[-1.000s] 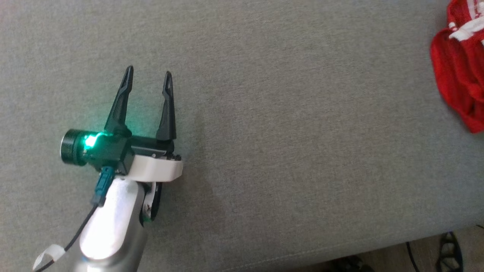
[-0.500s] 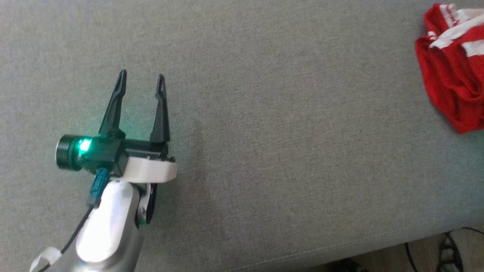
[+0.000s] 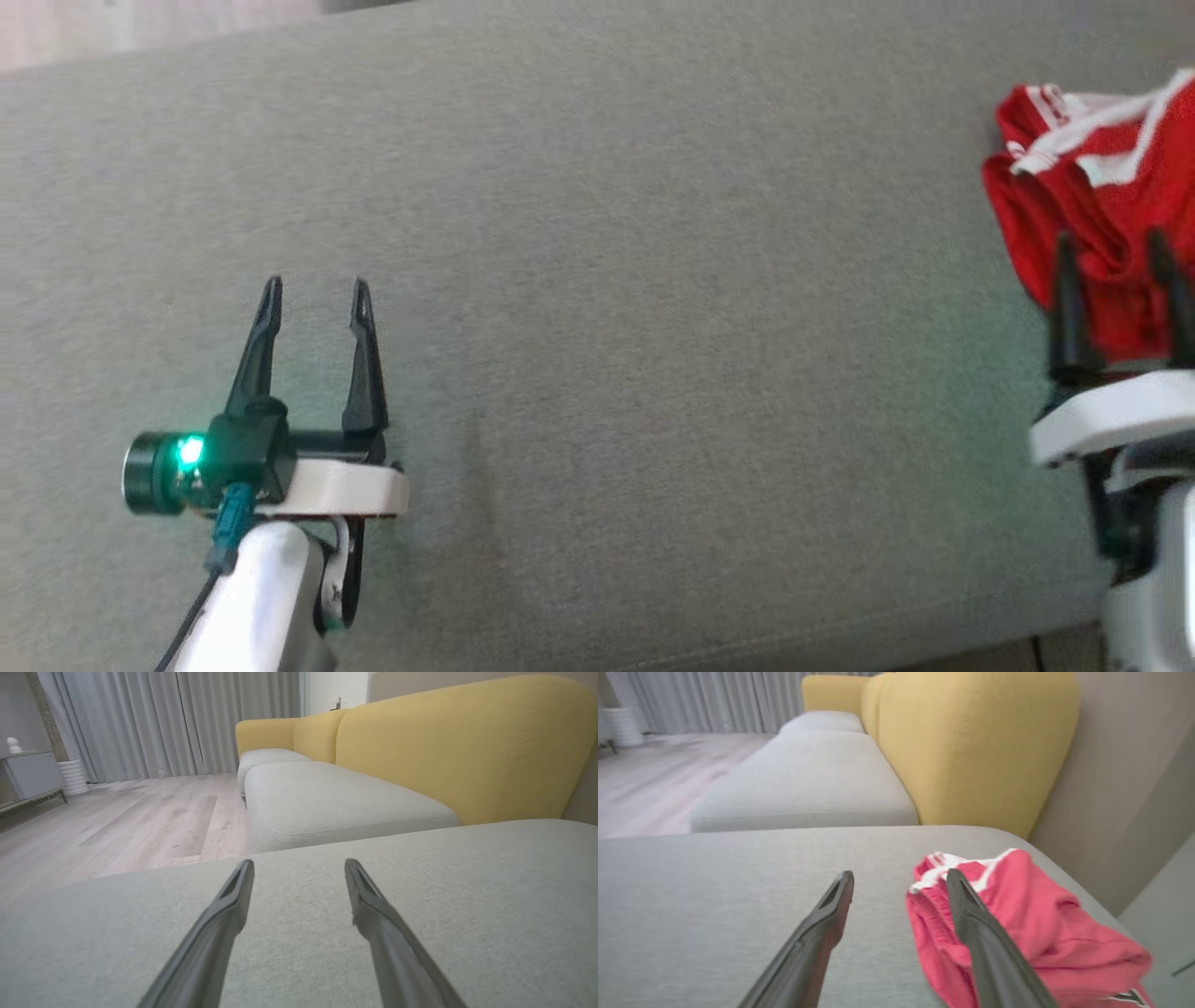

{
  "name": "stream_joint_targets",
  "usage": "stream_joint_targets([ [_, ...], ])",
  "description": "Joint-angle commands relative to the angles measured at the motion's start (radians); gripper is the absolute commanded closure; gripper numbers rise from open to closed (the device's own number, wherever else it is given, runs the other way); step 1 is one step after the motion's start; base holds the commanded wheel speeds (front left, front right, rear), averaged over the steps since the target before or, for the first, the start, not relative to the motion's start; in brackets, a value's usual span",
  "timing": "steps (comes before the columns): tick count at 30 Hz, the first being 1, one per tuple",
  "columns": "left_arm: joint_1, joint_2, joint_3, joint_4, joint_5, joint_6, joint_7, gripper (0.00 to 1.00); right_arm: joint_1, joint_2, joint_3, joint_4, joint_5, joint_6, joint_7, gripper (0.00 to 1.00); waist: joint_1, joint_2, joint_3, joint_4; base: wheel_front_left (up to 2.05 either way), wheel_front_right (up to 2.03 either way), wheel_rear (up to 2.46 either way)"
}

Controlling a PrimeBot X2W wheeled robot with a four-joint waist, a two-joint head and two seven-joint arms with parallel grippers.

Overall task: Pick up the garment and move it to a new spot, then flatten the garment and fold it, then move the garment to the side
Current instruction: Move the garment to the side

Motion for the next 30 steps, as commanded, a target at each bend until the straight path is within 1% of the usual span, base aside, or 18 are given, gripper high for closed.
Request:
stream_joint_targets([
  [1,-0.007,0.023,0.034,-0.025,-0.002,0.005,0.002,0.00,-0.013,-0.003,0.026,-0.052,0.009,-0.001,0.003,0.00,0.0001,0.0000,-0.022,0.028,0.00,0.00,0.00],
  [6,0.012,0.034,0.050,-0.018,-0.013,0.024,0.021,0.00,0.021,0.039,0.100,-0.122,0.044,-0.001,-0.001,0.00,0.0001,0.0000,-0.051,0.087,0.00,0.00,0.00],
  [10,0.041,0.045,0.069,-0.026,-0.028,0.038,0.032,0.00,0.032,0.049,0.159,-0.144,0.053,-0.001,-0.011,0.00,0.0001,0.0000,-0.068,0.122,0.00,0.00,0.00],
  [13,0.066,0.055,0.078,-0.034,-0.034,0.046,0.038,0.00,0.049,0.053,0.177,-0.155,0.053,-0.001,-0.013,0.00,0.0001,0.0000,-0.083,0.137,0.00,0.00,0.00],
  [21,0.133,0.061,0.072,-0.057,-0.048,0.054,0.061,0.00,0.131,0.058,0.191,-0.178,0.057,-0.001,-0.017,0.00,0.0001,0.0000,-0.133,0.132,0.00,0.00,0.00],
  [30,0.196,0.074,0.066,-0.068,-0.059,0.059,0.090,0.00,0.218,0.059,0.211,-0.182,0.088,-0.001,-0.020,0.00,0.0001,0.0000,-0.185,0.119,0.00,0.00,0.00],
])
